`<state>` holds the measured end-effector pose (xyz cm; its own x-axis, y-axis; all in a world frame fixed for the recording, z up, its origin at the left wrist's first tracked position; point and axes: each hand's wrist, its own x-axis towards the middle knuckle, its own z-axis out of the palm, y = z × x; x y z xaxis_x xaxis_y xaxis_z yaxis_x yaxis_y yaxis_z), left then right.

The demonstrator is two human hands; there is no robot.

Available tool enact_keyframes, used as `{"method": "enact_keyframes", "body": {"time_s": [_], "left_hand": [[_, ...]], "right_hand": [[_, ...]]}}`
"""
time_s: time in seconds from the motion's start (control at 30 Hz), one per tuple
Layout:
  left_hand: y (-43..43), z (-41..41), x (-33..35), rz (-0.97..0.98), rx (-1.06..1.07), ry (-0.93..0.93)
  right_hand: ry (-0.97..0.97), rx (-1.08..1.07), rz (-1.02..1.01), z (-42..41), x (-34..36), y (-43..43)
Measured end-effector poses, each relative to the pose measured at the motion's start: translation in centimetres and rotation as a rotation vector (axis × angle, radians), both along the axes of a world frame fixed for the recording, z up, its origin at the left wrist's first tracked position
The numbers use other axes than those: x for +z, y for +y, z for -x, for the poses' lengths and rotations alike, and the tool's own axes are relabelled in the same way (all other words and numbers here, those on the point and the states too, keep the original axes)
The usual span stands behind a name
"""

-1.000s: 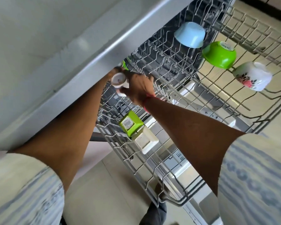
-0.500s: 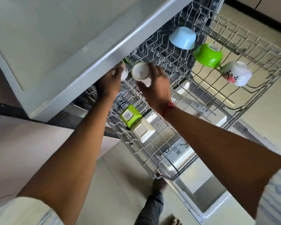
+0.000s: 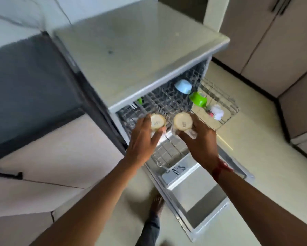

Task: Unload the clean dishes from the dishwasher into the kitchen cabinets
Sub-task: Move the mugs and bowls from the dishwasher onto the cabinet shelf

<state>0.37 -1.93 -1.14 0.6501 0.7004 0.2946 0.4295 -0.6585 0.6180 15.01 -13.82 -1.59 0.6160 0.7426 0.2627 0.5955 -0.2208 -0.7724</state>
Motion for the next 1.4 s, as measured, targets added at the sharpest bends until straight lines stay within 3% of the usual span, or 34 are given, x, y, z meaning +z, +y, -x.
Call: {"method": "enact_keyframes", "body": {"time_s": [0.17,0.43,0.63,0.77,1.03,1.23,1.4], "left_hand": [[0.0,10.0,13.7,-0.148,0.188,-0.105],[6.8,28.0,35.6,-0.407,0.548,-0.257],[13.9,40.0,47.0,-0.625,0.8,-0.337],[20.1,45.2,53.2,-0.749,0.869,-0.332],[32.9,45.6,63.5,-0.665,0.783,-0.395],[41.8,39.1,66.8,-0.299,0.654,-0.407],[46.7,33.5,67.3,-0.28,0.64,-0.284]], "right_hand": [[-0.023,0.173,-0.12,6.6,12.3,1.9],[0.002,0.543,-0.432,21.1,34.1,14.4],[-0.042,0.71,-0.569,30.7,47.0,24.1],[-0.08,0.709,-0.661,35.9,53.1,31.1],[-0.184,0.49,-0.719,38.8,62.3,44.6],[-0.217,0.282,-0.543,32.8,65.3,51.7],[-0.253,0.178,-0.41,28.0,66.4,56.0]]}}
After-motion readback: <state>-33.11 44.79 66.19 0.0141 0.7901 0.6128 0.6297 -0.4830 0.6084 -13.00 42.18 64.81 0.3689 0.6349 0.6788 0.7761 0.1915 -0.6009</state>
